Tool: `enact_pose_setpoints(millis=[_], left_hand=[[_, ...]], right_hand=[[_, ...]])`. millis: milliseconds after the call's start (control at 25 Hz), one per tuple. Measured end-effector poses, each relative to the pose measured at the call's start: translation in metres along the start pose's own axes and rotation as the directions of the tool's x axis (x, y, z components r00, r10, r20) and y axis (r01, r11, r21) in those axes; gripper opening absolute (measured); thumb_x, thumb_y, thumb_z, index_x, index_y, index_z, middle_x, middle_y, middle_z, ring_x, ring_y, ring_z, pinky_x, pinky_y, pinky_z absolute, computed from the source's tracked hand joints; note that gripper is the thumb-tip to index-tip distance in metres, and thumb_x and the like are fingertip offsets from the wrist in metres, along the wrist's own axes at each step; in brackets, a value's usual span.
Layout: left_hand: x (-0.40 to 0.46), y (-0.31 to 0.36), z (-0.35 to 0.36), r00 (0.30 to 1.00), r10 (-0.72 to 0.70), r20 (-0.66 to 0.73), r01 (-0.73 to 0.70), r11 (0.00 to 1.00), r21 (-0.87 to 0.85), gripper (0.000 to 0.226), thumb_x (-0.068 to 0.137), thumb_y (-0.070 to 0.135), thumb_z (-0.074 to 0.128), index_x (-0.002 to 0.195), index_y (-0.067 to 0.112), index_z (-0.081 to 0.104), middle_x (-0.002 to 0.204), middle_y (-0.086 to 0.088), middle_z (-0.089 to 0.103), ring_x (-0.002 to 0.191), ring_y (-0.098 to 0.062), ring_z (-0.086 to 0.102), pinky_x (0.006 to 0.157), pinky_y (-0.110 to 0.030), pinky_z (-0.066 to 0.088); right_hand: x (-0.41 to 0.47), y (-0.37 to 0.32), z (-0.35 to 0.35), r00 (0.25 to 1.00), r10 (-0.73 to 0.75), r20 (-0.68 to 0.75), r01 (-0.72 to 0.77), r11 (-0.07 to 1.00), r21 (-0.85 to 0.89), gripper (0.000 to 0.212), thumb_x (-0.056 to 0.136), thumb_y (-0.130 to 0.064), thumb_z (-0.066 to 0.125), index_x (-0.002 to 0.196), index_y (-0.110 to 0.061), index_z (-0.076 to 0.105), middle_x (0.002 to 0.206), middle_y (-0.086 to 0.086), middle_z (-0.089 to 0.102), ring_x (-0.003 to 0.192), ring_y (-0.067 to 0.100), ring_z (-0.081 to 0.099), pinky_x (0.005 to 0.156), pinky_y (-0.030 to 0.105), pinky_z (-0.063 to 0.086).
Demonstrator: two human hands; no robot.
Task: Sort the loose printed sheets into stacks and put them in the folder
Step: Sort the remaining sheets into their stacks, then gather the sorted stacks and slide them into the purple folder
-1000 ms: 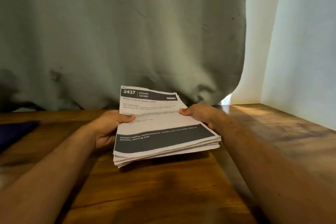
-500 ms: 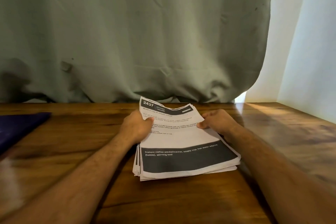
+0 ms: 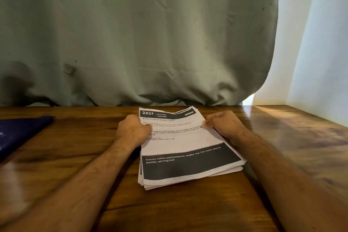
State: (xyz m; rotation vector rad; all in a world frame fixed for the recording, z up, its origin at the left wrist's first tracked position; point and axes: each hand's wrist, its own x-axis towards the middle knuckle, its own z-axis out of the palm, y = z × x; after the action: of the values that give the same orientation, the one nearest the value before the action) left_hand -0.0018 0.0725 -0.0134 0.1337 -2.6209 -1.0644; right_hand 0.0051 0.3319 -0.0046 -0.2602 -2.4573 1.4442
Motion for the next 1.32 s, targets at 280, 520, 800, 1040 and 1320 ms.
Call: enact_pose_setpoints(millis=[280, 520, 800, 1040, 1320], left_hand=[[-0.006, 0.000, -0.001, 0.988, 0.147, 0.043, -0.150, 0.985, 0.084, 0.034, 0.097, 0.030, 0.064, 0.128, 0.018, 0.062, 0.123, -0.001, 0.070, 0.098, -0.016, 0.063, 0.075, -0.027, 0.051], [-0.013, -0.003, -0.006, 0.978, 0.150, 0.144, -0.166, 0.980, 0.107, 0.047, 0.098, 0.035, 0.063, 0.139, 0.013, 0.054, 0.129, -0.003, 0.067, 0.110, -0.019, 0.065, 0.088, -0.033, 0.055], [-0.019, -0.016, -0.085, 0.987, 0.145, -0.071, -0.138, 0.986, 0.097, 0.060, 0.094, 0.042, 0.066, 0.145, 0.014, 0.051, 0.144, -0.008, 0.057, 0.131, -0.026, 0.054, 0.106, -0.036, 0.043], [-0.013, -0.111, -0.211, 0.996, -0.073, -0.050, 0.084, 0.964, 0.253, 0.047, 0.091, 0.044, 0.069, 0.126, 0.013, 0.067, 0.121, -0.009, 0.069, 0.110, -0.026, 0.062, 0.093, -0.037, 0.048], [-0.014, -0.231, -0.273, 0.928, -0.353, -0.118, 0.370, 0.846, 0.383, 0.028, 0.093, 0.042, 0.067, 0.084, 0.016, 0.066, 0.090, -0.004, 0.067, 0.077, -0.016, 0.059, 0.067, -0.029, 0.043]], right_hand=[[-0.004, -0.002, 0.006, 0.995, -0.097, 0.017, 0.098, 0.988, -0.118, 0.021, 0.080, -0.024, 0.079, 0.100, -0.022, 0.073, 0.099, -0.007, 0.072, 0.097, 0.013, 0.065, 0.097, 0.036, 0.050], [-0.018, -0.006, 0.009, 0.972, -0.177, 0.155, 0.227, 0.880, -0.417, 0.049, 0.083, -0.032, 0.076, 0.129, -0.024, 0.062, 0.129, 0.002, 0.063, 0.112, 0.014, 0.058, 0.099, 0.026, 0.043], [-0.057, -0.073, 0.056, 0.875, -0.479, 0.068, 0.483, 0.854, -0.195, 0.032, 0.089, -0.025, 0.070, 0.121, -0.026, 0.067, 0.117, -0.007, 0.068, 0.089, 0.003, 0.059, 0.085, 0.020, 0.049], [-0.106, -0.164, 0.186, 0.843, -0.439, 0.311, 0.423, 0.898, 0.120, 0.042, 0.082, -0.028, 0.078, 0.122, -0.024, 0.066, 0.115, -0.004, 0.068, 0.104, 0.009, 0.061, 0.094, 0.023, 0.046], [-0.165, -0.217, 0.323, 0.791, -0.064, 0.609, -0.045, 0.986, 0.162, 0.029, 0.081, -0.020, 0.076, 0.103, -0.018, 0.058, 0.101, 0.000, 0.060, 0.092, 0.018, 0.059, 0.087, 0.041, 0.057]])
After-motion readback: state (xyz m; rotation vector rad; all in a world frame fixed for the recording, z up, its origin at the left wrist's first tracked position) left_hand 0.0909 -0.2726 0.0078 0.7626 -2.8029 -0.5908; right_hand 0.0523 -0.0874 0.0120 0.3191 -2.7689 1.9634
